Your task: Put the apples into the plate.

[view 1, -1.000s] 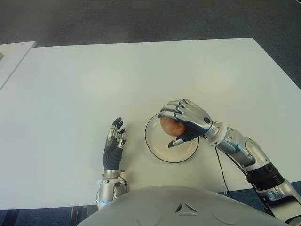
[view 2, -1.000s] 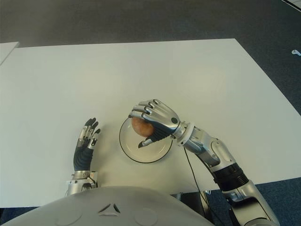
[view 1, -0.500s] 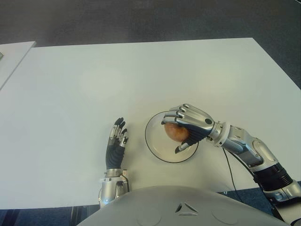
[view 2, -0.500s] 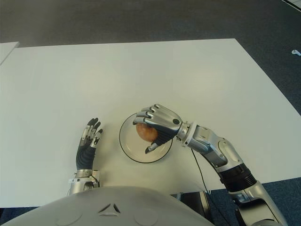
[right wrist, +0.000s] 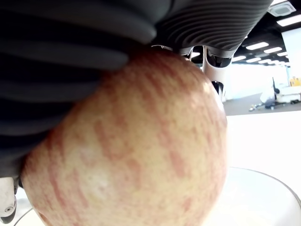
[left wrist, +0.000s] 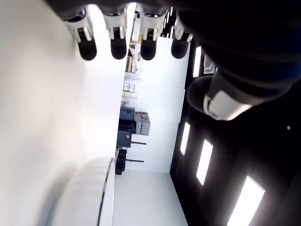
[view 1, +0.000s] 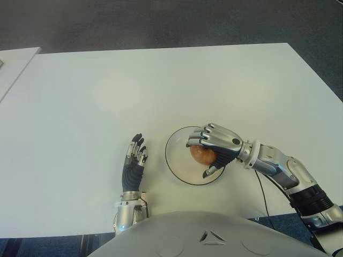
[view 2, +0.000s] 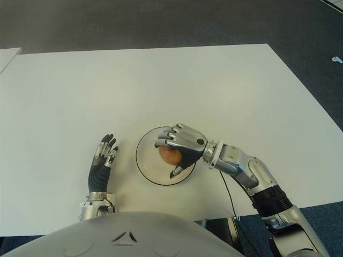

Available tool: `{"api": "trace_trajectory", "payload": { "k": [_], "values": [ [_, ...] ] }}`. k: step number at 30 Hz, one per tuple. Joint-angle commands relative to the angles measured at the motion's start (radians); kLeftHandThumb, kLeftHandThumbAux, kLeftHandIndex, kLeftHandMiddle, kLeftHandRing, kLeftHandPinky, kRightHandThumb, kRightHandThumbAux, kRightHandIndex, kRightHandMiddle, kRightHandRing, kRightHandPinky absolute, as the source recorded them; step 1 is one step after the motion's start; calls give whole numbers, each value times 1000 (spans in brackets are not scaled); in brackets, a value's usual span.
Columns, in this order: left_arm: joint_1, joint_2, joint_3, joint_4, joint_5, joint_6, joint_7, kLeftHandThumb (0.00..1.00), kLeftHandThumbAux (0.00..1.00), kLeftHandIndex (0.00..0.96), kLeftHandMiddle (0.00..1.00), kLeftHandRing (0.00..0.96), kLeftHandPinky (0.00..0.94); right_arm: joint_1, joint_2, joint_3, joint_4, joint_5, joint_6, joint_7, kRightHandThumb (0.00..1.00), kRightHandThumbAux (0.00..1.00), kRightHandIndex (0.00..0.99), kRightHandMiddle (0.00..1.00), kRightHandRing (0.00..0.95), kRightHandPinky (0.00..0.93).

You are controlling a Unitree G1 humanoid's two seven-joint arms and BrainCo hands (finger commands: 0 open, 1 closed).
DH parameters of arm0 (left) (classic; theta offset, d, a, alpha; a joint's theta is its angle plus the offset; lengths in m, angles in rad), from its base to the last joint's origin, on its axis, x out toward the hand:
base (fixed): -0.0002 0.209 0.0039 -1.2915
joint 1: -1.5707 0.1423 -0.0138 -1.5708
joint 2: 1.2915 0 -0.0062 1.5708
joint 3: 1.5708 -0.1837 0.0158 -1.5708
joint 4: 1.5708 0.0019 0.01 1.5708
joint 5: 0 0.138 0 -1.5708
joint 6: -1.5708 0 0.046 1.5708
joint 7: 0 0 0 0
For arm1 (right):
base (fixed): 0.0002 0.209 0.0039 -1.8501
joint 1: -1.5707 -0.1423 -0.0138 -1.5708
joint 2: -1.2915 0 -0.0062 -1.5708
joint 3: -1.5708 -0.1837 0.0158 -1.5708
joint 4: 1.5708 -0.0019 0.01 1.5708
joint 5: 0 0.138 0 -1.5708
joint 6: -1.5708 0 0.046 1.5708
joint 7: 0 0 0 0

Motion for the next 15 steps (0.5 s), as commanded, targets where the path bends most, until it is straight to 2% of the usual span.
{"api": "trace_trajectory", "payload": {
  "k": [1,15],
  "values": [
    [14,-2,1,20,9,3,-1,103,523,62,22,2,17,-35,10,27,62,-44,-51,-41,702,720,440,729,694,626],
    [10,-1,2,44,-18,-27,-19,105,508,60,21,0,11,-85,13,60,176,-122,-138,-125,704,717,441,743,709,668]
  ]
}}
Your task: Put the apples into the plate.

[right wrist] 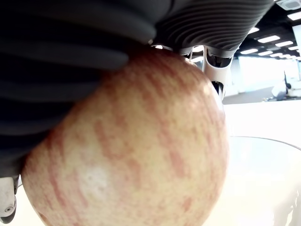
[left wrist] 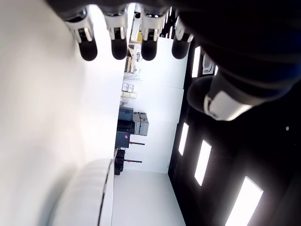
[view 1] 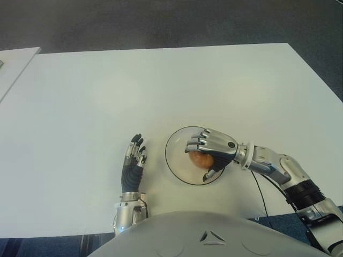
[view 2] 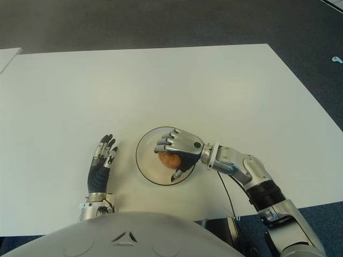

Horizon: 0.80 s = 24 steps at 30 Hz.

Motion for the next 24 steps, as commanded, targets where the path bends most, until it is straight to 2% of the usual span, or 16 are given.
{"api": "trace_trajectory", "payload": {
  "k": [1,14,16,19,20,21,24],
  "values": [
    [10,-2,-1,27,3,-2,-12,104,508,60,21,0,11,-26,1,19,33,-30,-32,-35,704,716,441,743,709,668],
    [9,-2,-1,38,-2,-18,-13,105,515,64,28,0,6,-40,5,52,45,-61,-30,-37,703,715,438,718,679,602],
    [9,0,-2,36,3,-20,-13,106,516,64,28,0,9,-39,8,56,42,-63,-26,-37,701,715,438,706,663,575],
    [11,2,-3,32,12,-19,-11,105,518,61,24,0,13,-33,12,60,35,-51,-18,-24,690,716,432,617,564,457],
    [12,4,-3,30,20,-15,-7,108,523,61,21,0,12,-26,11,59,23,-33,-13,-7,543,661,391,515,456,366],
    [12,5,-2,29,27,-13,-4,103,524,59,19,0,13,-22,10,59,14,-21,-9,4,450,625,364,448,385,303],
    [14,5,-1,25,43,-10,2,95,527,56,14,0,17,-14,6,58,-2,12,2,39,327,573,298,327,258,188]
  ]
}}
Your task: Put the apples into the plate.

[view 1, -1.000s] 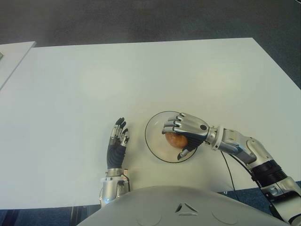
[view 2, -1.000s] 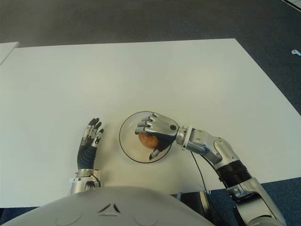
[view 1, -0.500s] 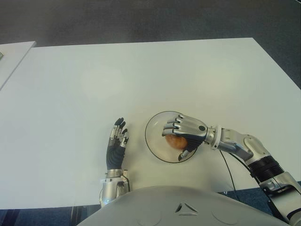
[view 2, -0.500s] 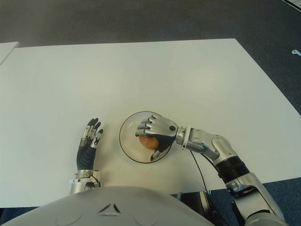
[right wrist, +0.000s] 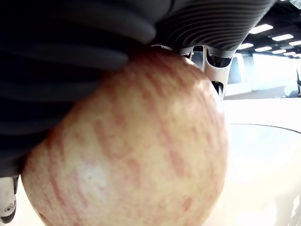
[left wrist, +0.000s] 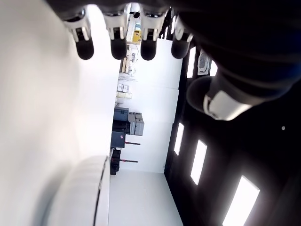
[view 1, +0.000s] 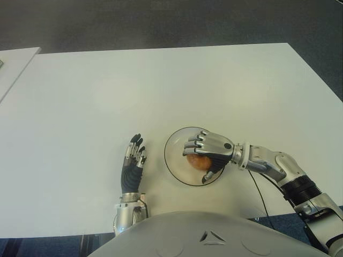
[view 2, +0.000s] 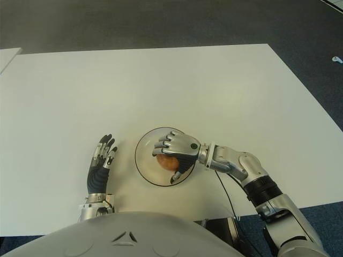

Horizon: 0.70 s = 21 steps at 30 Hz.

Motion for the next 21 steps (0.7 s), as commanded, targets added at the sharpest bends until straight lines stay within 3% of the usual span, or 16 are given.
{"api": "trace_trajectory", "payload": {
  "k": [1,4,9,21],
  "values": [
    [15,2,0,11,28,22,5,94,527,55,14,0,17,20,1,9,-27,42,21,55,314,567,288,311,242,172],
    [25,-7,-3,-6,18,51,7,96,529,58,16,1,19,19,-2,14,-36,63,29,95,240,545,199,223,158,93],
    [26,-19,-5,-7,-2,50,5,109,528,62,22,5,23,7,-3,16,-45,62,30,126,149,540,105,147,93,35],
    [31,-24,-9,-24,-1,77,15,129,529,69,32,17,27,-2,-14,19,-66,89,42,212,69,535,39,67,31,3]
  ]
}}
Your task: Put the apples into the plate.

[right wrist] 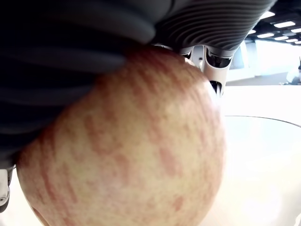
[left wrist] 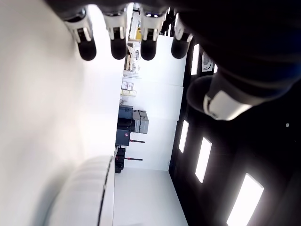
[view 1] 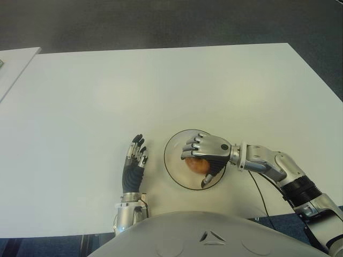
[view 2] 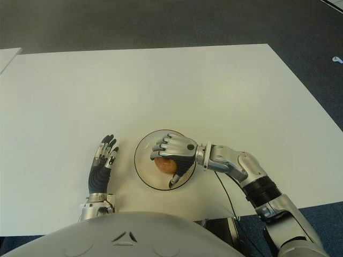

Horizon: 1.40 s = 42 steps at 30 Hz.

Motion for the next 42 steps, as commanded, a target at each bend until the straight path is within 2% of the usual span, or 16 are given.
{"api": "trace_trajectory", "payload": {
  "k": [1,15,22,25,31,42],
  "values": [
    [27,-22,-4,-4,-3,35,14,131,528,68,32,18,26,0,-11,7,-7,25,22,54,65,533,37,63,27,2],
    [6,-12,1,28,-30,27,-3,104,526,68,32,11,16,1,-2,1,-13,6,42,50,2,511,11,33,2,0],
    [-6,-14,-1,53,-12,-12,4,90,523,64,31,10,25,7,-2,-12,-27,9,57,39,0,478,0,4,0,0],
    [-8,-17,0,59,-16,-11,5,90,528,62,29,10,24,12,-5,-22,-35,43,63,48,20,395,0,1,0,0],
    [-3,-17,3,54,-27,-12,3,102,528,66,31,14,31,23,-6,-46,-68,117,78,68,60,305,0,0,0,0],
    [-9,-17,-4,63,-23,-52,-1,114,519,74,33,15,29,37,1,-100,-159,290,162,155,111,206,0,0,0,0]
  ]
}}
